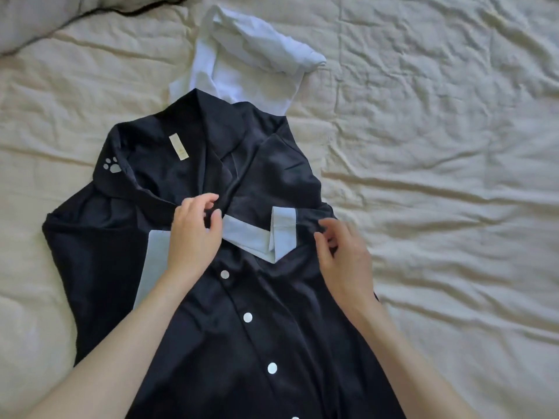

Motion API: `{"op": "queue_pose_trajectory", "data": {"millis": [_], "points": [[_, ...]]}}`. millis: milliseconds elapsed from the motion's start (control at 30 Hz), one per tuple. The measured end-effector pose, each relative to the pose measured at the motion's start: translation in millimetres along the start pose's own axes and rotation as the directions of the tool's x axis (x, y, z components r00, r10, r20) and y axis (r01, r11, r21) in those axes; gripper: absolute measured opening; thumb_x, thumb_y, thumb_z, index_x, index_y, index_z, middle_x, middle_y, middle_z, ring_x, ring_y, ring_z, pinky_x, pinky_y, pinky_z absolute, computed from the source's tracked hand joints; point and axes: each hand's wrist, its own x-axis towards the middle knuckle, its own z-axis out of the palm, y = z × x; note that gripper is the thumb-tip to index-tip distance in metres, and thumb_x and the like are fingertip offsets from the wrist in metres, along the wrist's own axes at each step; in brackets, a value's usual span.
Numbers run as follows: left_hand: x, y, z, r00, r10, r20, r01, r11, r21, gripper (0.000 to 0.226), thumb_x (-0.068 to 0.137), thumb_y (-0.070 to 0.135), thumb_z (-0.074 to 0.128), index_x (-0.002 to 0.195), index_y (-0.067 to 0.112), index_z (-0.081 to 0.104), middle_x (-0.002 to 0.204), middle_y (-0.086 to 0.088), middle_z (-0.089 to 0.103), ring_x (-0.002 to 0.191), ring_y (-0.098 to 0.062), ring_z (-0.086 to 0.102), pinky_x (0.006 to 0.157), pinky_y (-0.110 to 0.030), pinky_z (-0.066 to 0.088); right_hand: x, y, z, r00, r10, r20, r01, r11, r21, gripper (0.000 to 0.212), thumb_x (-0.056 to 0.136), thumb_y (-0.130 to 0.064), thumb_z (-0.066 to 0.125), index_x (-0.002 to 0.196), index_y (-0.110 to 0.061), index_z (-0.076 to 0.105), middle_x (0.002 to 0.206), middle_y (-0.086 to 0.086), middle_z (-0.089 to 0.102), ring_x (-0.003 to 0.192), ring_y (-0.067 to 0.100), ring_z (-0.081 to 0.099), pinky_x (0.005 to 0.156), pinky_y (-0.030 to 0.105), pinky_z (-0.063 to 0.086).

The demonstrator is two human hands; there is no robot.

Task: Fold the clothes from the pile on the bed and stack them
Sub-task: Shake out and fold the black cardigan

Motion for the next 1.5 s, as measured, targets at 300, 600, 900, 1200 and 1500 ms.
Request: {"op": "queue_pose_trajectory", "data": {"millis": [300,600,900,1200,1500], "points": [[-17,67,77,0.944,-0.096,0.314,0.144,0.981,-0.132,0.042,0.089,0.013,0.06,0.13,0.013,0.052,0.092,0.0,0.054,0.092,-0.02,0.053,0.09,-0.033,0.044,57,25,1,0.824,-0.389,0.412,0.547,0.736,-0.398,0.042,0.076,-0.009,0.072,0.116,-0.014,0.065,0.111,0.006,0.064,0.113,0.029,0.055,0.088,0.043,0.04],[-119,37,70,0.748,0.283,0.6,-0.385,0.922,0.047,0.039,0.096,0.028,0.048,0.134,0.022,0.049,0.124,0.005,0.047,0.121,-0.014,0.038,0.101,-0.028,0.033,-13,84,-31,0.907,-0.274,0.321,0.389,0.837,-0.385,0.038,0.082,0.001,0.064,0.12,-0.004,0.062,0.138,0.015,0.051,0.13,0.037,0.044,0.1,0.05,0.04],[-205,-25,38,0.836,0.14,0.531,-0.411,0.801,0.435,0.061,0.078,0.02,0.074,0.134,0.013,0.052,0.146,-0.016,0.039,0.135,-0.04,0.035,0.103,-0.054,0.039,-92,115,-45,0.921,0.344,0.184,-0.255,0.888,-0.382,0.029,0.096,-0.031,0.047,0.11,-0.007,0.057,0.104,0.008,0.056,0.098,0.026,0.052,0.083,0.041,0.044],[-287,-32,47,0.897,-0.015,0.441,-0.234,0.832,0.504,0.072,0.074,0.018,0.076,0.139,0.016,0.047,0.146,-0.015,0.039,0.133,-0.04,0.037,0.1,-0.057,0.037,-139,162,-86,0.752,0.581,0.313,-0.412,0.784,-0.465,0.031,0.091,-0.049,0.047,0.087,-0.021,0.061,0.076,-0.011,0.058,0.073,0.014,0.055,0.059,0.03,0.038],[-340,-48,69,0.796,-0.151,0.586,-0.146,0.891,0.429,0.066,0.1,0.022,0.035,0.15,0.029,-0.008,0.157,0.002,-0.02,0.146,-0.022,-0.01,0.117,-0.04,0.01,-168,194,-117,0.767,0.529,0.363,-0.45,0.847,-0.284,0.022,0.095,-0.019,0.051,0.081,-0.002,0.054,0.067,0.004,0.051,0.063,0.02,0.049,0.052,0.029,0.033]]}}
